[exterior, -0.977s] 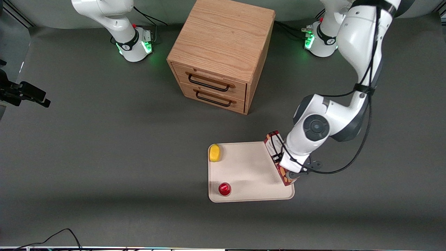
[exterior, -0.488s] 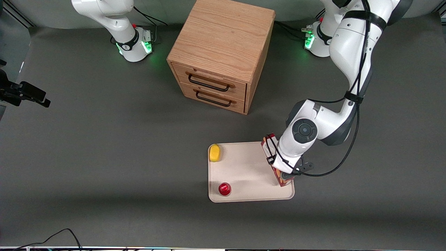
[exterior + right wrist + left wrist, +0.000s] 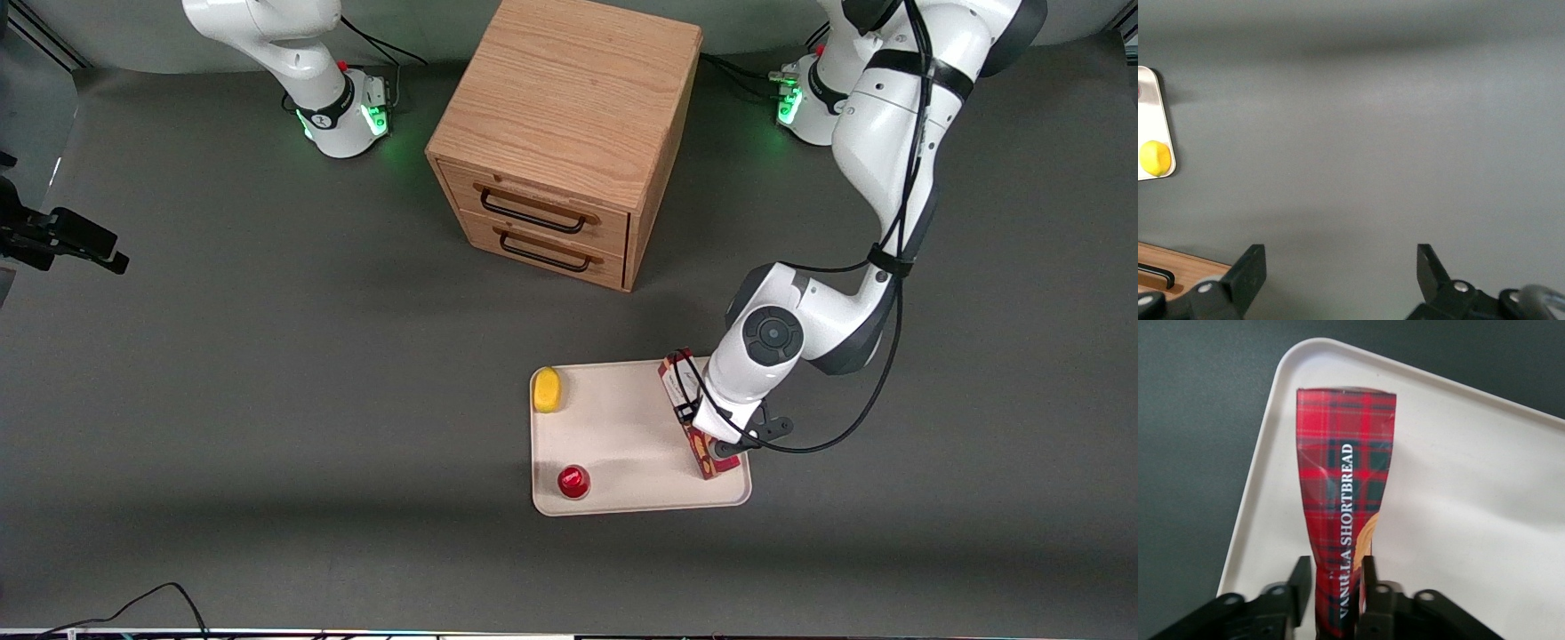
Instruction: Place red cookie box on tray
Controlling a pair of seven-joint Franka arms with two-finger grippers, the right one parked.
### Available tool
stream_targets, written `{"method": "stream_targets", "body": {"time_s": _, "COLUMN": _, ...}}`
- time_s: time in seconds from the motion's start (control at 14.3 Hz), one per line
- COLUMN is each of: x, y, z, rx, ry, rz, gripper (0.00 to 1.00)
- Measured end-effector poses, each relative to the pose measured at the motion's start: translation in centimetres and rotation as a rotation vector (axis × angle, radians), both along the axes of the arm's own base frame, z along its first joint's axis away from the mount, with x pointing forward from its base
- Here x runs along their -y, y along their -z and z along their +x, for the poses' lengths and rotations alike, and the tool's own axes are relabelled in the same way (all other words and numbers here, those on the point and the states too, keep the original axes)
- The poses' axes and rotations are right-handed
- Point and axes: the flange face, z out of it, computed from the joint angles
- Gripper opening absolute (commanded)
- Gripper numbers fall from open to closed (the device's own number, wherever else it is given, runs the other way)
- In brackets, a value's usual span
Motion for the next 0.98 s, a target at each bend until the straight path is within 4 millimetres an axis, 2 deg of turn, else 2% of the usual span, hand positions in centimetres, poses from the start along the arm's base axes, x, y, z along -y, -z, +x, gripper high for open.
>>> {"method": "stream_targets", "body": {"time_s": 0.21, "x": -0.3, "y": -0.7, "z": 0.2, "rx": 0.002, "ry": -0.008, "rz": 0.002, "gripper": 1.0}}
{"method": "stream_targets", "body": {"time_s": 0.35, "x": -0.8, "y": -3.2, "z": 0.5, "rx": -0.037, "ry": -0.016, "rz": 0.04, "gripper": 1.0}}
{"method": "stream_targets", "body": {"time_s": 0.49, "x": -1.3, "y": -8.2, "z": 0.6, "rx": -0.106, "ry": -0.032, "rz": 0.083, "gripper": 1.0}}
{"method": "stream_targets", "body": {"time_s": 0.7, "x": -2.8, "y": -17.4, "z": -0.2, "rx": -0.164, "ry": 0.04, "rz": 0.092, "gripper": 1.0}}
{"method": "stream_targets", "body": {"time_s": 0.77, "x": -4.4, "y": -19.9, "z": -0.5, "rx": -0.169, "ry": 0.087, "rz": 0.101, "gripper": 1.0}}
{"method": "stream_targets", "body": {"time_s": 0.84, "x": -6.9, "y": -22.2, "z": -0.8, "rx": -0.177, "ry": 0.132, "rz": 0.115, "gripper": 1.0}}
{"method": "stream_targets", "body": {"time_s": 0.98, "x": -14.1, "y": -26.0, "z": -1.6, "rx": -0.203, "ry": 0.209, "rz": 0.132, "gripper": 1.0}}
